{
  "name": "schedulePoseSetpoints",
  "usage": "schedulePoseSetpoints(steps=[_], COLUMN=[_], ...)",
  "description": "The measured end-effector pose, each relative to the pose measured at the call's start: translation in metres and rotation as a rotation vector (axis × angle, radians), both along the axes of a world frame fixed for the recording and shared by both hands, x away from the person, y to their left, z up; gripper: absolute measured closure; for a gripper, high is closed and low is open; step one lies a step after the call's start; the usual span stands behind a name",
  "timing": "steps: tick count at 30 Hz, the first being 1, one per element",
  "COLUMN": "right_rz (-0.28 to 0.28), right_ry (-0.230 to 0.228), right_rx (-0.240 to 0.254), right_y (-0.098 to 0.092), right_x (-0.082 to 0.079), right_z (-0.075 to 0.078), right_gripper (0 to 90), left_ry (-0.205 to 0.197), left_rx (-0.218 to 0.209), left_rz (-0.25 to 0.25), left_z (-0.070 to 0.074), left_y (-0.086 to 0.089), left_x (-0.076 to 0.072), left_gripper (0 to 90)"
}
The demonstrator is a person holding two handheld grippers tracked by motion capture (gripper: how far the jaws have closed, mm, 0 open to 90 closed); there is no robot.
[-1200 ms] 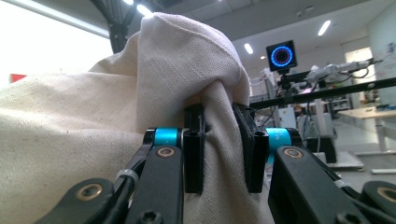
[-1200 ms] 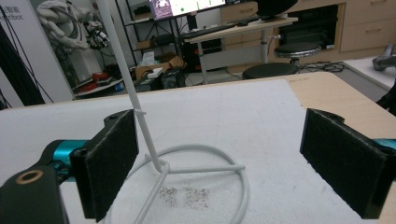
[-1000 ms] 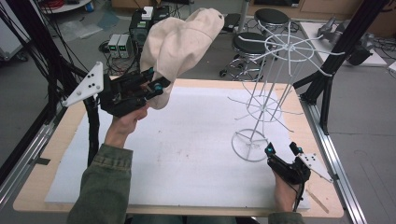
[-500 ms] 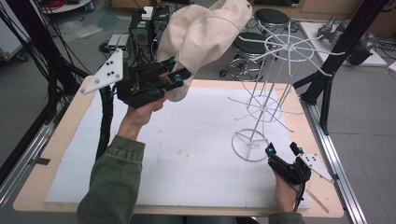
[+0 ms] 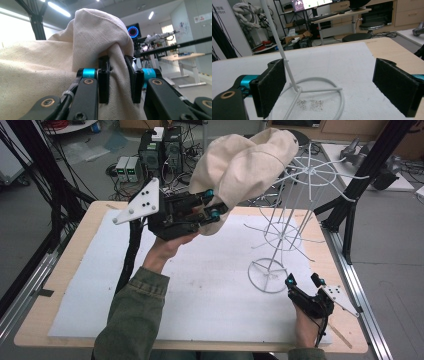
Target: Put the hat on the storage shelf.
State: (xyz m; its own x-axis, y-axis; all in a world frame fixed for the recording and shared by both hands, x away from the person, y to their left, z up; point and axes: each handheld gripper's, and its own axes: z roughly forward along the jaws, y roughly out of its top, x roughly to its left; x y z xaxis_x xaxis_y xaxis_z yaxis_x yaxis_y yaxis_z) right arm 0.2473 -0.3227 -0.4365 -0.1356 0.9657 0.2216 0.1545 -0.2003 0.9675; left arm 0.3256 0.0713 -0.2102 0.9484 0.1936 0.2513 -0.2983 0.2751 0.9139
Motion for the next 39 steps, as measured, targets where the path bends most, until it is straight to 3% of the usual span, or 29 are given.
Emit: schedulePoseSetpoints(steps=[10,19,35,39], right_rz=[0.006,0.006,0.003,0.001], right_ry=[0.003,-0.002,-0.002,-0.002], right_rx=[0.004,0.0,-0.004,-0.006], right_y=[0.0,0.0,0.001,0.0], right_x=[0.001,0.001,0.001,0.0], right_z=[0.0,0.0,0.001,0.001], right_gripper=[10.4,10.4,10.4,10.4], left_ry=[0.029,0.083,0.135,0.168], left_rx=[0.036,0.079,0.105,0.117], left_rz=[-0.001,-0.017,-0.037,-0.047], left_z=[-0.024,-0.046,-0.065,-0.07], left_y=[-0.013,-0.028,-0.038,-0.04], left_x=[0.004,0.011,0.017,0.017], left_gripper=[74.6,74.6,74.5,71.7])
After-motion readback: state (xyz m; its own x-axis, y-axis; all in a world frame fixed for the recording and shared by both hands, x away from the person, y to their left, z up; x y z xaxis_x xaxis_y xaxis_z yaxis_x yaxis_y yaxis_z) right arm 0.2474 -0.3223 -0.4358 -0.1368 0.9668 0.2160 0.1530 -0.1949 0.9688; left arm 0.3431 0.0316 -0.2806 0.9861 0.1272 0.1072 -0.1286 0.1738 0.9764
